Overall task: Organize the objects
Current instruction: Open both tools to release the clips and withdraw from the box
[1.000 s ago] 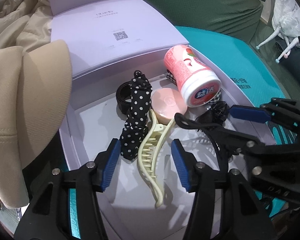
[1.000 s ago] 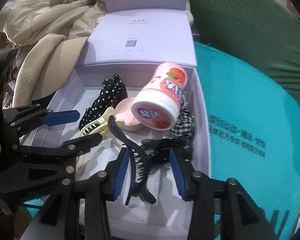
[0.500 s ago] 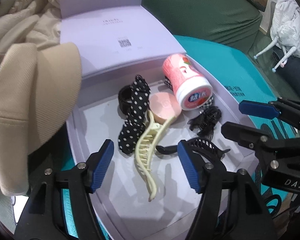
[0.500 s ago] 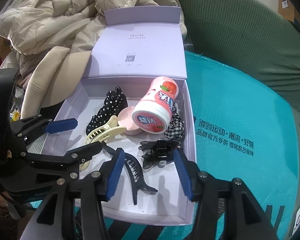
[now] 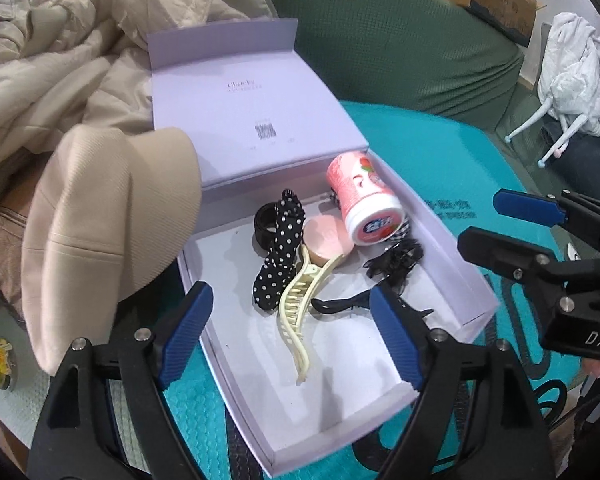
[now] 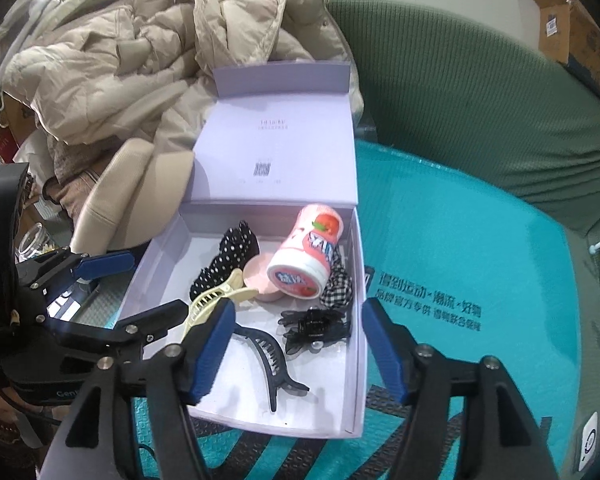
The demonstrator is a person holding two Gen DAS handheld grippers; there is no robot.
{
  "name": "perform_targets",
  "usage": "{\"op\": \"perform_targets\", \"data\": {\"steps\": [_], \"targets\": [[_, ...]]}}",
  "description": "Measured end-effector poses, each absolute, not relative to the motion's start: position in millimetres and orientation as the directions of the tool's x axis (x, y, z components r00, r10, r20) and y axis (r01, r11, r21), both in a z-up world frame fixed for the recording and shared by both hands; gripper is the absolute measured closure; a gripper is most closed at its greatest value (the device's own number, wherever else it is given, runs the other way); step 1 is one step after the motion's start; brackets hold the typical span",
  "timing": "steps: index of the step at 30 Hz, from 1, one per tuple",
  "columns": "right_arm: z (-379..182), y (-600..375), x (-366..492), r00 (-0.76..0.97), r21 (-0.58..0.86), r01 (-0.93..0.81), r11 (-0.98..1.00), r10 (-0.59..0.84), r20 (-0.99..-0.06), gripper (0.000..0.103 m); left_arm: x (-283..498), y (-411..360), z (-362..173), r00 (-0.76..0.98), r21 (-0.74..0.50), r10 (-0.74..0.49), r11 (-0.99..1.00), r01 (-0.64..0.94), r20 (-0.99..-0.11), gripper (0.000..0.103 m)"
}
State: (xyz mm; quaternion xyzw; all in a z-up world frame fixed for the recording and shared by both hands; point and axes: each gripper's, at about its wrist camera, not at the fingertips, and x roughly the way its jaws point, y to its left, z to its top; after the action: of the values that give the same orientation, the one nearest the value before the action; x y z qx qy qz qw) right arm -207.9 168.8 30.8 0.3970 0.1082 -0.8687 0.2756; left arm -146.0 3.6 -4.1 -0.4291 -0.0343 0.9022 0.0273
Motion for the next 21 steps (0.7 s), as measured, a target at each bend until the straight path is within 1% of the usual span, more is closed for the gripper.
{"op": "perform_targets", "data": {"steps": [13, 21], "targets": [[80, 189, -167, -0.596, -0.009, 0.564, -0.826, -0.400, -0.697, 0.024, -107, 7, 53, -0.679, -0.046, 0.020, -0.999, 0.020, -0.733, 0.014], [93, 206, -137, -0.619, -0.011, 0.551, -0.834, -0.400, -0.676, 0.020, -79, 16, 71, -0.691, -0.024, -0.007, -0.999, 0.036, -0.723, 0.012]]}}
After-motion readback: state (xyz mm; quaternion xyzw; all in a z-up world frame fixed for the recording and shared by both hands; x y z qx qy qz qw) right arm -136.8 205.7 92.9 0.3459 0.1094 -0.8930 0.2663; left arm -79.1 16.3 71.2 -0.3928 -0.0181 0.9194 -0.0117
